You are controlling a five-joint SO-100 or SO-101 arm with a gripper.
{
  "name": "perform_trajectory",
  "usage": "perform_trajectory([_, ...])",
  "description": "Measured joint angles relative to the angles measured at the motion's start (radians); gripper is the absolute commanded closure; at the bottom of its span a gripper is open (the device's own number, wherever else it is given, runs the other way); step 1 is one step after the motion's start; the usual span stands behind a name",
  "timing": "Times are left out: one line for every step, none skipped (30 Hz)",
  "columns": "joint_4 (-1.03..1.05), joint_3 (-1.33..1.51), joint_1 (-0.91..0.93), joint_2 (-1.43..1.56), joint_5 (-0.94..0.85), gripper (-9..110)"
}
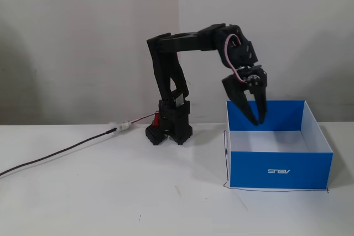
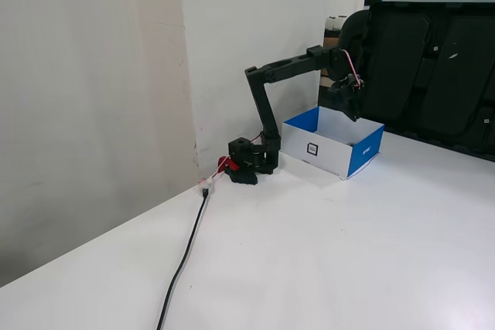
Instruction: Pick the gray block and keep it in the box.
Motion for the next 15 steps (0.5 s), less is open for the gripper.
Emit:
perform_trajectory([0.0,0.0,0.044,0.018,0.003,101])
perform_trajectory([0.0,0.0,0.083,0.034,0.011,101])
perform_trajectory([0.0,0.0,0.114,0.049,0.011,101])
perform_trajectory([0.0,0.0,0.144,0.063,0.011,101])
perform_trajectory([0.0,0.0,0.178,0.074,0.011,101])
perform_trajectory([0.0,0.0,0.206,0.086,0.011,101])
perform_trajectory([0.0,0.0,0.229,0.1,0.011,101])
perform_trajectory([0.0,0.0,0.252,0.112,0.017,101])
perform_trajectory([0.0,0.0,0.287,0.127,0.023,101])
perform_trajectory([-0.002,0.006,0.333,0.143,0.026,101])
perform_trajectory([-0.014,0.026,0.376,0.16,0.031,101])
perform_trajectory([-0.034,0.049,0.407,0.175,0.034,101])
perform_trajectory([-0.058,0.08,0.434,0.192,0.034,101])
perform_trajectory([-0.083,0.117,0.457,0.207,0.035,101])
perform_trajectory([-0.107,0.15,0.468,0.219,0.035,101])
